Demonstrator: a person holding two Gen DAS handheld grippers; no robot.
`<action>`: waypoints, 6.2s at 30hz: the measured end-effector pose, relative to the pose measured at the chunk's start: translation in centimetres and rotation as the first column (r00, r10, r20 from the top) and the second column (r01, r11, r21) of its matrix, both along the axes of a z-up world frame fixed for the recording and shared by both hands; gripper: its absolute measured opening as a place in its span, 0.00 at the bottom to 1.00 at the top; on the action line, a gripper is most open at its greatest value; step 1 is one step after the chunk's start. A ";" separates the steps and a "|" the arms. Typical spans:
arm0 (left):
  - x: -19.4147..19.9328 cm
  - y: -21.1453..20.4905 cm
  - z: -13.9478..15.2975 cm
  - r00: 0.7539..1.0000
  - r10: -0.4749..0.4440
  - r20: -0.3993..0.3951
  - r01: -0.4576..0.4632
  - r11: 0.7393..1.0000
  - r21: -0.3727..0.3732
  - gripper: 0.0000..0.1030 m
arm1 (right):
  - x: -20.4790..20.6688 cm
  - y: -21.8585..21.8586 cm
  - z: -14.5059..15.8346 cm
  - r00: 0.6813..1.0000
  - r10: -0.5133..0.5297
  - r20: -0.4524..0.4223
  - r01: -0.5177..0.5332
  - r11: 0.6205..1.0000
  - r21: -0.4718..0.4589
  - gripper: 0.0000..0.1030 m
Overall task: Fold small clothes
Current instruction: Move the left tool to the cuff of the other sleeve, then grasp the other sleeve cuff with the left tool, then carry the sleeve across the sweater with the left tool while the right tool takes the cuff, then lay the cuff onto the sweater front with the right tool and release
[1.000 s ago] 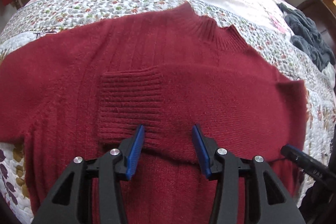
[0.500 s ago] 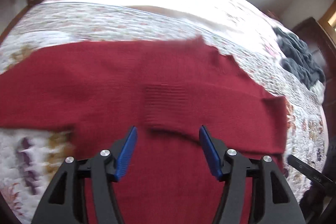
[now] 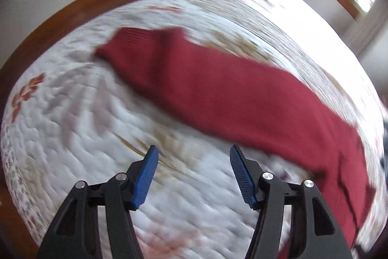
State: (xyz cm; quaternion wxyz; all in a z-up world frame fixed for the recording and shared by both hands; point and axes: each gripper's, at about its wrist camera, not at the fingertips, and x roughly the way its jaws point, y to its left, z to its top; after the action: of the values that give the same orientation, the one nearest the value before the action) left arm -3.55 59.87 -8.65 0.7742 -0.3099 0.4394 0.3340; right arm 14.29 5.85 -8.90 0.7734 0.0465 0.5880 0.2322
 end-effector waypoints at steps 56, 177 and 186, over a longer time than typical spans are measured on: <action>15.2 -14.9 6.9 0.861 -0.390 0.326 0.413 0.911 -0.001 0.15 | -0.3 -3.8 -0.4 0.995 -0.095 -0.017 0.095 0.996 -0.003 0.55; 21.4 -22.4 -3.9 0.804 -0.595 0.008 0.595 0.803 -0.031 0.42 | 11.7 18.3 -2.5 0.958 0.284 0.038 -0.256 0.907 -0.336 0.09; 21.3 -22.3 -4.1 0.807 -0.590 0.010 0.590 0.807 -0.022 0.42 | 12.7 9.3 1.5 0.997 0.024 0.069 -0.018 0.996 -0.085 0.07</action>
State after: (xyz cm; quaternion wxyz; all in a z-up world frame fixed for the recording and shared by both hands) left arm 17.77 37.52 -12.72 0.8365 -0.1679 0.5168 0.0713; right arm 27.04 15.19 -7.36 0.7923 -0.0007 0.5703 0.2168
